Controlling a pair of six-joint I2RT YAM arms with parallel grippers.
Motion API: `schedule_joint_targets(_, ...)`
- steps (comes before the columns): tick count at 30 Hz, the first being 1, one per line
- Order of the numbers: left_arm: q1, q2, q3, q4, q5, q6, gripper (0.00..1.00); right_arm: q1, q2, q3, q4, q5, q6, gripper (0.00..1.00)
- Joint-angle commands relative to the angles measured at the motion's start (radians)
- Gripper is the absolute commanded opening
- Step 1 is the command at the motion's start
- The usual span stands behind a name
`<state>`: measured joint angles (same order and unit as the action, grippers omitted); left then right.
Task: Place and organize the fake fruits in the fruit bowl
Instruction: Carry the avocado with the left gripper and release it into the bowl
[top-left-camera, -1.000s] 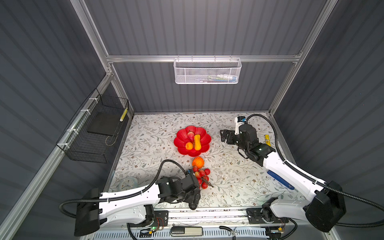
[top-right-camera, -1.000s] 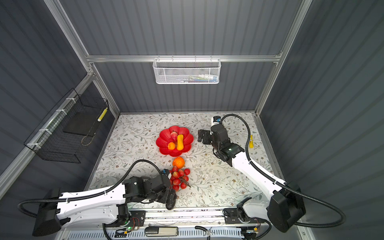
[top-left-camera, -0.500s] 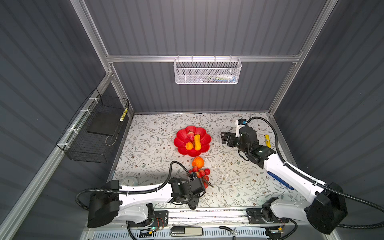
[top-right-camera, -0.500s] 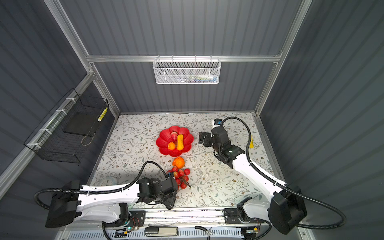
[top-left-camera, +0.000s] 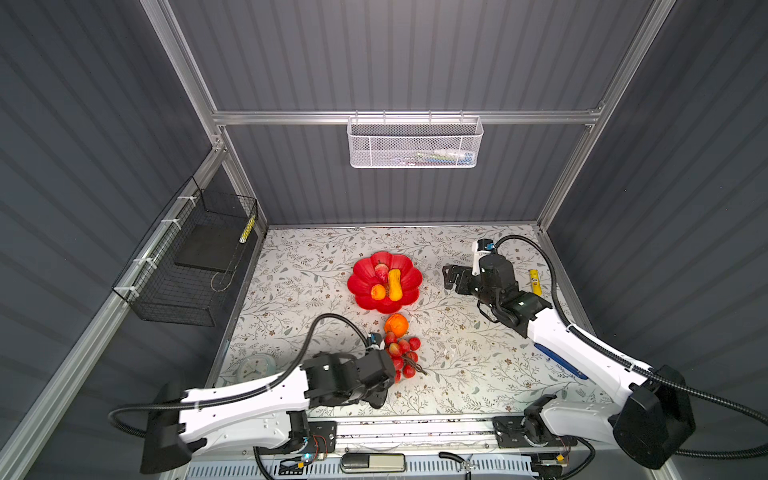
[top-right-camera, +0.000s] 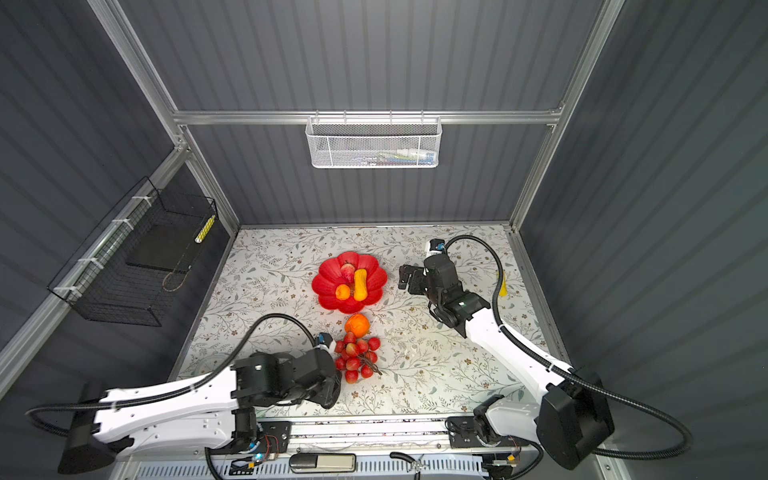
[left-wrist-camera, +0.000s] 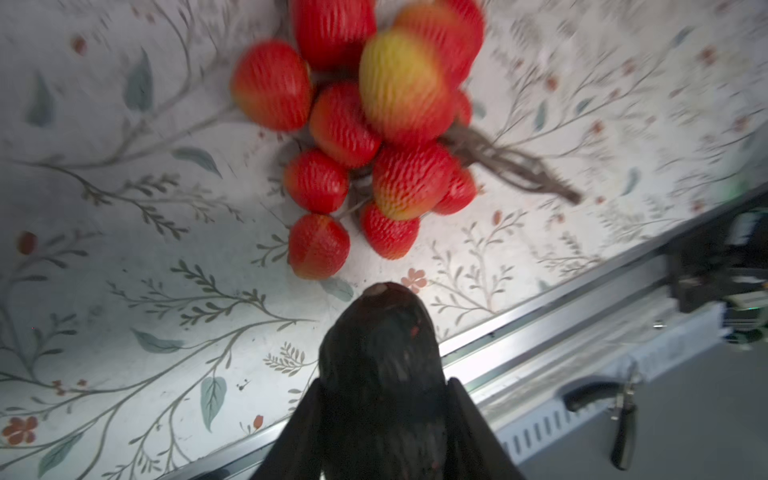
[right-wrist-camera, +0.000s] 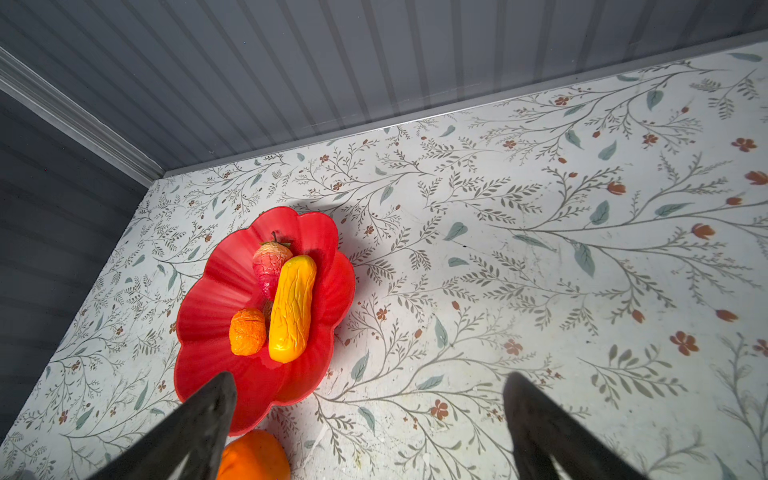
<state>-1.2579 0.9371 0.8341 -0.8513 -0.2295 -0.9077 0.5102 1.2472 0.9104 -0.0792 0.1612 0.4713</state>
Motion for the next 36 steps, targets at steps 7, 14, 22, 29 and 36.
schedule_joint_targets(7, 0.486, 0.227, 0.303, 0.017, -0.019, 0.52, 0.39, -0.011, -0.049, 0.007, -0.046, -0.018, -0.005, 0.99)
schedule_joint_targets(14, 0.75, 0.574, 0.462, 0.248, 0.109, 0.672, 0.37, -0.011, -0.121, -0.046, -0.092, -0.024, 0.006, 0.99)
schedule_joint_targets(22, 0.829, 0.89, 0.657, 0.305, 0.151, 0.708, 0.36, -0.011, -0.202, -0.108, -0.131, -0.039, 0.026, 0.99)
schedule_joint_targets(29, 0.836, 1.055, 0.722, 0.316, 0.163, 0.683, 0.37, -0.011, -0.206, -0.118, -0.143, -0.065, 0.038, 0.99)
schedule_joint_targets(36, 0.836, 1.086, 0.734, 0.308, 0.162, 0.651, 0.56, -0.012, -0.179, -0.113, -0.137, -0.097, 0.039, 0.99)
